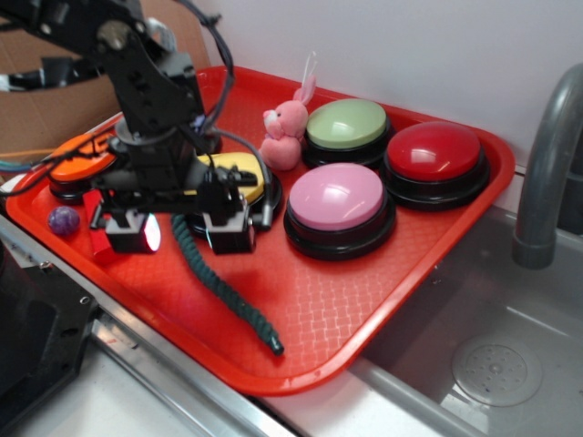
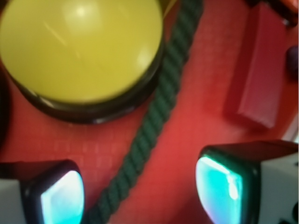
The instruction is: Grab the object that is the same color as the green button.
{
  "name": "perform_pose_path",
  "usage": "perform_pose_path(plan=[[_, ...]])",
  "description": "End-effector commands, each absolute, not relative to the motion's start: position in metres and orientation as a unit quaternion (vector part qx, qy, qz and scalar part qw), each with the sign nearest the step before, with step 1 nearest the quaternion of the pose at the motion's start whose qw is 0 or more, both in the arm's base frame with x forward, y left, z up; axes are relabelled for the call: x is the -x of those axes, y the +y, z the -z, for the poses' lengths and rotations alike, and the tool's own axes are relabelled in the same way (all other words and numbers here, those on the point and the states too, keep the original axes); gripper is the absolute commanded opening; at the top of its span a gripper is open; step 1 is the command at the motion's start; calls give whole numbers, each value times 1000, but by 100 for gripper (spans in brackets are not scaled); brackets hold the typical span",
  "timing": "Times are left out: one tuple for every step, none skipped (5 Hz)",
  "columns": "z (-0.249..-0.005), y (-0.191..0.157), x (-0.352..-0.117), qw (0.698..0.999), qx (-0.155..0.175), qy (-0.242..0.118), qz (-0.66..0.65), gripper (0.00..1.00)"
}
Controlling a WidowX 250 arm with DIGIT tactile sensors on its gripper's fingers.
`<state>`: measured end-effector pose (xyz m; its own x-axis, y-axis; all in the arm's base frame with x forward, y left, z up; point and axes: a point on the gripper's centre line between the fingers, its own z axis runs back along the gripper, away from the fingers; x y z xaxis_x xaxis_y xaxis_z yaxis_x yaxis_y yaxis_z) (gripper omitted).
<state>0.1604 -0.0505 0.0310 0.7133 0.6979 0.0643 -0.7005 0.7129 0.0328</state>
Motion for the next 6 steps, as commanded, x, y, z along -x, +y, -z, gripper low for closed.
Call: perform_pose_path(plan=[[-13, -49, -167, 923, 16, -33, -382, 100], [-7, -48, -166, 921, 29, -37, -386, 0], [-8, -49, -166, 921, 30, -44, -385, 0], [-10, -49, -166, 922, 28, -48, -383, 0], [-10, -50, -167, 925, 33, -49, -375, 0], [-17, -52, -168, 936, 34, -60, -346, 0]])
